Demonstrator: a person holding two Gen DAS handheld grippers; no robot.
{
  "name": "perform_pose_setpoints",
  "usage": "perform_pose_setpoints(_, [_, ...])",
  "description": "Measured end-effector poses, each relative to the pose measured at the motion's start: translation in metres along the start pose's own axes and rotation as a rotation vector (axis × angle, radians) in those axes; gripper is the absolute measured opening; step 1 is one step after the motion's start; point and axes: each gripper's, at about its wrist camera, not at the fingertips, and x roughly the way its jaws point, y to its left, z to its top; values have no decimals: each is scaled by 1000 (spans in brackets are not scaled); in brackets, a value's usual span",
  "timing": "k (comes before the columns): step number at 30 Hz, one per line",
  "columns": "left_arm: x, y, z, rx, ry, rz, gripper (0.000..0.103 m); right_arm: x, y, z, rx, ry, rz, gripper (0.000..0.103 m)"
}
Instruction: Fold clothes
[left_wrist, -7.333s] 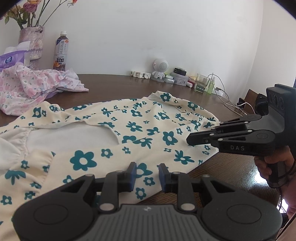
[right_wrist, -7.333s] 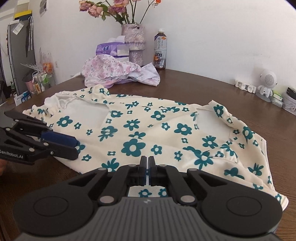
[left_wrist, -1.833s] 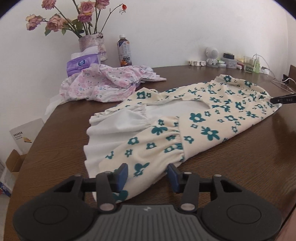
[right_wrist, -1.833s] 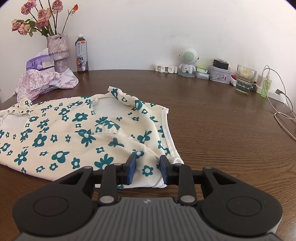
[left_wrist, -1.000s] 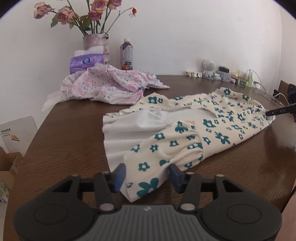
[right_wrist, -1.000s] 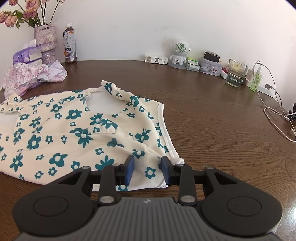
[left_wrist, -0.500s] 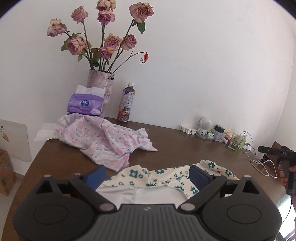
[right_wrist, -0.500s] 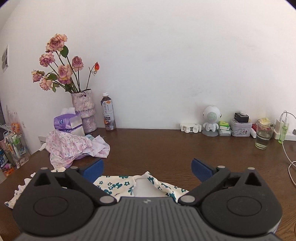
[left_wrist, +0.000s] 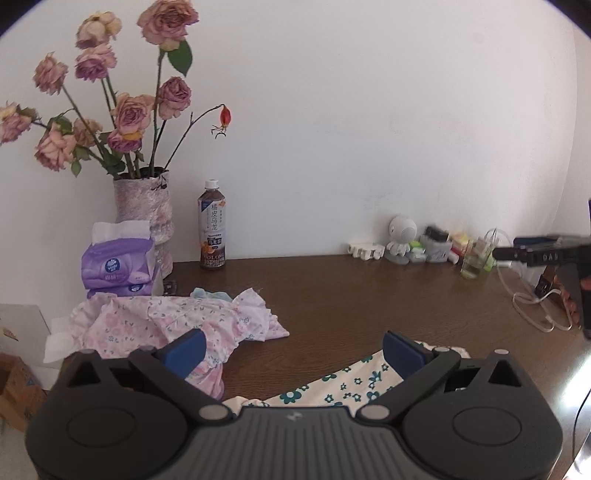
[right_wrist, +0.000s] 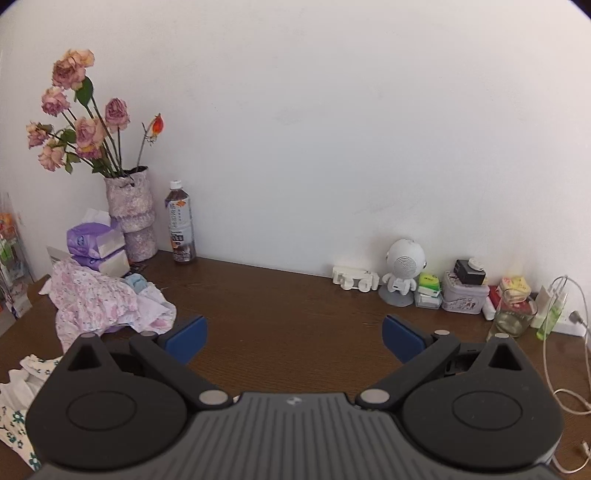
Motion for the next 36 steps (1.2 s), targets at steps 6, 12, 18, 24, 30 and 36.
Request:
perform_pose_setpoints(6, [-2,-14,71,142,-14,29,102,8,-4,64,-145,5,-56,103])
perform_pose_setpoints(12, [35,-22,103,247,77,-45,102,32,11,91,-325,68,-9,103])
perform_pose_setpoints(18, [90,-10,73,262,196,-104,102,74,16,60,-362,97,-13,103])
perform_pose_setpoints(24, [149,-5,28,335,345,-96,93,124,16,-2,-462,216,62,89])
perform_pose_setpoints(30, [192,-7,2,392,428,-160,90,168,17,-45,-496,338,198,75])
perform_pose_setpoints(36, [215,-6,-21,495,480,-218,82,194,23,-62,-532,422,336,52])
